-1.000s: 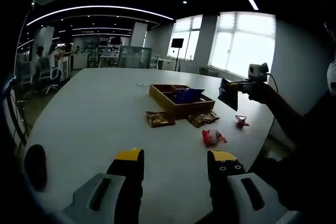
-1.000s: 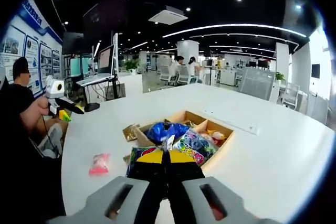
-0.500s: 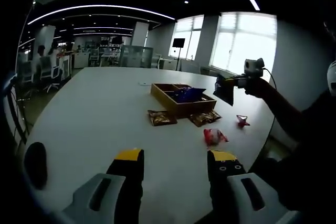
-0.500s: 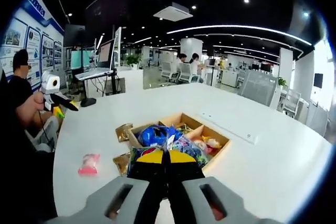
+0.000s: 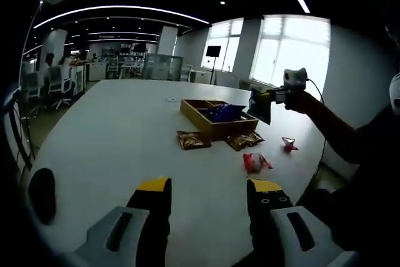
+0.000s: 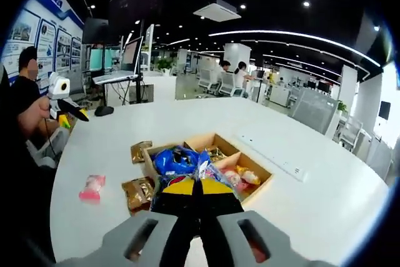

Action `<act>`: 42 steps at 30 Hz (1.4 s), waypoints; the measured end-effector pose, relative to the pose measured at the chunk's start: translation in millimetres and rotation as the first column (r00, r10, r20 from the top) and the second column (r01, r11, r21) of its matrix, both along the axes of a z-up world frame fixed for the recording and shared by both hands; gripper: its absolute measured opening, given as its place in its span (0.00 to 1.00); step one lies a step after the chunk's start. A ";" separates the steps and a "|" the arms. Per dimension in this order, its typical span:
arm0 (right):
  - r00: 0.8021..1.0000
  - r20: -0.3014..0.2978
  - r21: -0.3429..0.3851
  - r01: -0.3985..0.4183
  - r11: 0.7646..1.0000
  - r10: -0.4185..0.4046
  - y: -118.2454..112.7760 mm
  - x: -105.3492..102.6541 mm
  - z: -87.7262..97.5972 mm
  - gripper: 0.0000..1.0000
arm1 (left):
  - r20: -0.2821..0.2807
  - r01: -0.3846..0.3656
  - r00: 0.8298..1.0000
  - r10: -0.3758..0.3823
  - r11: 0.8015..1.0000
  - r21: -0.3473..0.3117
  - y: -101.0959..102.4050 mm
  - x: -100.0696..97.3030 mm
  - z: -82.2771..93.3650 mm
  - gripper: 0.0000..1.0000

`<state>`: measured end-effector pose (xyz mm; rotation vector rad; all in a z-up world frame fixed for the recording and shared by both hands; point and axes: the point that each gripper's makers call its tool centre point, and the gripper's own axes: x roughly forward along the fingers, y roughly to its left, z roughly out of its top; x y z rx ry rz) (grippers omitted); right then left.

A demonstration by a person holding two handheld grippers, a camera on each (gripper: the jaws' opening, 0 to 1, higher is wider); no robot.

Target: Pick up the scattered marshmallows, QQ candies, Oreo cookies, and mixed nuts on the table and sort them into separate containers

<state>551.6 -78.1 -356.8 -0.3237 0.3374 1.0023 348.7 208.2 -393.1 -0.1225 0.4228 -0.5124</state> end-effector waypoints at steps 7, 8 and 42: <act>0.999 0.021 -0.078 -0.043 0.996 0.044 8.4 12.7 -10.7 0.00 | 0.001 -0.007 1.000 0.007 1.000 -0.001 2.6 -1.3 0.3 0.53; 0.999 0.021 -0.087 -0.046 0.995 0.048 12.1 11.2 -9.5 0.00 | 0.000 -0.008 1.000 0.008 1.000 0.000 3.0 -1.6 -0.2 0.53; 0.989 0.066 -0.303 -0.107 0.947 0.132 17.7 59.1 -61.6 0.00 | -0.013 -0.013 1.000 0.013 1.000 0.002 4.8 0.4 -4.9 0.52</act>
